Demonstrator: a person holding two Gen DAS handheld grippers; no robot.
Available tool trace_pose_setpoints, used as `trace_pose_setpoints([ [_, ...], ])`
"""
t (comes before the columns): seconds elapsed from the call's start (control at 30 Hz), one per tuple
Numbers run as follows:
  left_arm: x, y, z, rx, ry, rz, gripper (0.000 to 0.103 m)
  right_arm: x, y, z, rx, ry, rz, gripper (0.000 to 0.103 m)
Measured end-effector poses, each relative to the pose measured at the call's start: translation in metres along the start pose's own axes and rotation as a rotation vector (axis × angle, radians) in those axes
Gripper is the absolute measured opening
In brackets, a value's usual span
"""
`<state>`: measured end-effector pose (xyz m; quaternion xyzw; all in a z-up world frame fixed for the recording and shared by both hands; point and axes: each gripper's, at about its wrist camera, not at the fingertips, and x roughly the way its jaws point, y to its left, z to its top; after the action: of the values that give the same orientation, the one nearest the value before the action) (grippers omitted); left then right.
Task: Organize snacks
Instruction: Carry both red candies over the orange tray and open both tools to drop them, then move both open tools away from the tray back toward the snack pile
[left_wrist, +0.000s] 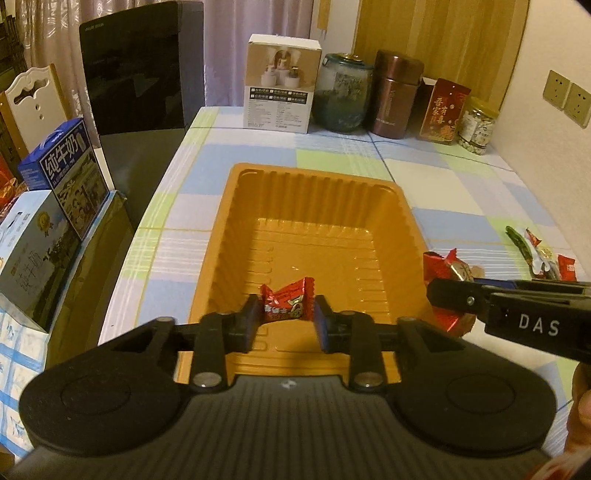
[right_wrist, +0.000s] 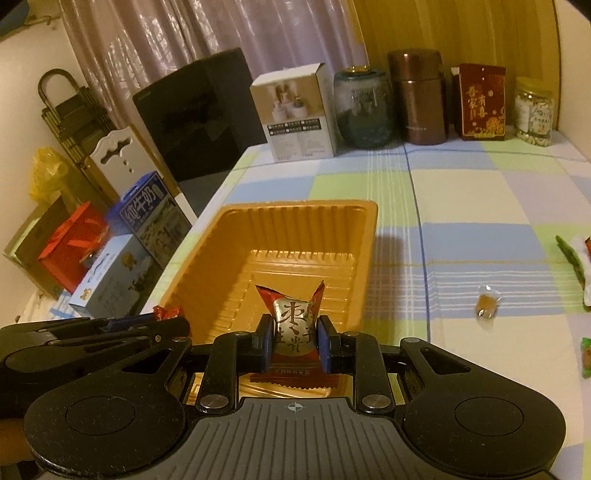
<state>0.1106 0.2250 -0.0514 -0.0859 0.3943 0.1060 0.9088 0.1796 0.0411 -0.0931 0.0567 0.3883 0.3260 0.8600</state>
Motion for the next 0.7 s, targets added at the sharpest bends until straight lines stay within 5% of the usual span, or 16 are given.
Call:
trace_pose_setpoints([
  [0.53, -0.015, 0.020, -0.006, -0.050, -0.031, 0.026, 0.033, 0.008, 0.010, -0.001, 0.017, 0.009, 0.064, 0.026],
  [0.57, -0.016, 0.021, -0.005, -0.053, -0.032, 0.028, 0.033, 0.007, 0.010, -0.001, 0.016, 0.009, 0.068, 0.033],
  [0.6, -0.018, 0.022, -0.006, -0.055, -0.033, 0.030, 0.034, 0.006, 0.011, 0.000, 0.018, 0.002, 0.065, 0.056],
  [0.63, -0.019, 0.022, -0.006, -0.057, -0.035, 0.031, 0.034, 0.004, 0.010, 0.000, 0.028, -0.012, 0.065, 0.068],
  [0.7, -0.022, 0.022, -0.007, -0.060, -0.038, 0.035, 0.034, -0.001, 0.009, 0.000, 0.036, -0.030, 0.073, 0.072],
])
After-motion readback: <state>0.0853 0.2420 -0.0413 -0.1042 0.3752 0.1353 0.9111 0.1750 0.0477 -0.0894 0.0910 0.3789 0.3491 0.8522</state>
